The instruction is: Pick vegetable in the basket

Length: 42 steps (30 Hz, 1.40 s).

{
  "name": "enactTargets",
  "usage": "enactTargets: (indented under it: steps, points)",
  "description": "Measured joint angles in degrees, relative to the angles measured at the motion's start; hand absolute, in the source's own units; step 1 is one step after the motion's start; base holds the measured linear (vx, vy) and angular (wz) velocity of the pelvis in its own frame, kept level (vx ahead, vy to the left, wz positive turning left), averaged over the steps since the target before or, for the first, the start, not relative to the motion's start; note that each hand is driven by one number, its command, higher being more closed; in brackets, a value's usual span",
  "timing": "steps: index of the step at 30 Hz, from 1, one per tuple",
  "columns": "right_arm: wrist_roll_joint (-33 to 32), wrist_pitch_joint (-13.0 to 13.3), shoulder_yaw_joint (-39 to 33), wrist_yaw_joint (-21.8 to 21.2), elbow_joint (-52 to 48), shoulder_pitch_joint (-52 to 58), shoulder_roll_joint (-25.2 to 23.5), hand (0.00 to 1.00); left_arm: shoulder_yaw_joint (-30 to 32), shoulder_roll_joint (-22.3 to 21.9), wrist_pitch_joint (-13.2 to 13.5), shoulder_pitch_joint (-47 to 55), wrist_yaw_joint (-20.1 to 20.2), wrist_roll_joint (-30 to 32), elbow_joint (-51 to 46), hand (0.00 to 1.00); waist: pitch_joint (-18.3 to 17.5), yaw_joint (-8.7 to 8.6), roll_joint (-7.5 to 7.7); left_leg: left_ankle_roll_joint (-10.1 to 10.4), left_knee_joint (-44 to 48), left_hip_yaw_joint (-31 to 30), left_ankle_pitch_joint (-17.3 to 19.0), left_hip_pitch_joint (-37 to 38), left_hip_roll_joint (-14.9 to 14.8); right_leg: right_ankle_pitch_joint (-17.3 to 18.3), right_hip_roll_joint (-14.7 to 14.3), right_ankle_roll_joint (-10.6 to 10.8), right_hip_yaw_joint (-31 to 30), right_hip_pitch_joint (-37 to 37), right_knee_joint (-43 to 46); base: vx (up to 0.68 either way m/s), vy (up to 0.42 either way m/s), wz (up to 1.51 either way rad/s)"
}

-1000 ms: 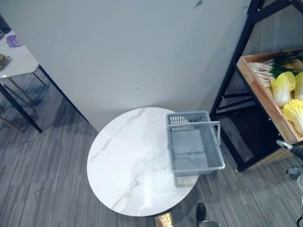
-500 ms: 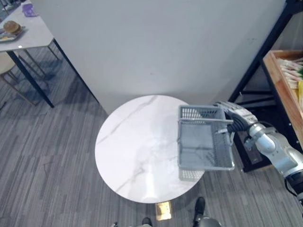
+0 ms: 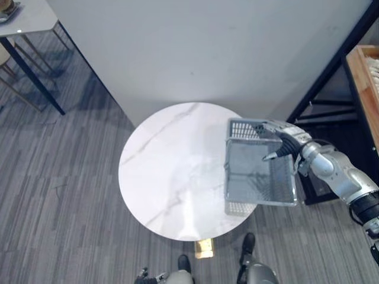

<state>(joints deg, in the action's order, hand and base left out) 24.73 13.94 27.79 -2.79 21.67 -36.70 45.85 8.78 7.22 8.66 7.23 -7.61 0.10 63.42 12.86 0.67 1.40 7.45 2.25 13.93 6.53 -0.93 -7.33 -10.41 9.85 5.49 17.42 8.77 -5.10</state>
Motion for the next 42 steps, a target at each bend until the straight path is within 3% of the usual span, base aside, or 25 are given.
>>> enactTargets:
  steps: [10, 26, 35, 42]
  points:
    - [0.1, -1.4, 2.3, 0.0, 9.9, -8.7, -6.6, 0.0, 0.1, 0.0, 0.7, -1.3, -1.1, -1.8, -0.2, 0.0, 3.7, 1.16, 0.24, -0.6, 0.2, -1.6, -0.5, -1.9, 0.6, -0.7, 0.6, 0.0, 1.3, 0.5, -0.8, -0.01, -0.006, 0.07]
    - [2.5, -3.8, 1.2, 1.2, 22.0, -13.8, -8.9, 0.0, -0.2, -0.2, 0.8, -2.7, -2.5, -4.2, -0.7, 0.0, 7.1, 2.65, 0.05, -1.5, 0.8, -3.9, -1.0, -5.0, 2.4, -1.6, 2.7, 0.1, 2.5, 2.0, -0.8, 0.01, 0.014, 0.07]
    - [2.9, -3.8, -0.9, 1.4, 21.4, -13.3, -8.9, 0.0, -0.6, -0.1, 0.8, -2.7, -2.8, -4.3, -0.7, 0.0, 7.1, 2.33, 0.06, -1.6, 1.0, -3.6, -1.1, -5.7, 2.6, -1.7, 2.8, 0.3, 1.7, 3.1, -0.5, 0.0, 0.003, -0.02]
    - [2.8, -3.5, -1.0, 2.6, 15.5, -10.3, -8.0, 0.0, -0.7, 0.1, 0.8, -2.7, -3.0, -4.2, -0.8, 0.0, 7.3, 1.17, 0.25, -1.7, 1.1, -3.1, -1.1, -5.9, 2.5, -1.7, 2.8, 0.3, 1.0, 3.9, 0.3, 0.0, 0.005, -0.03]
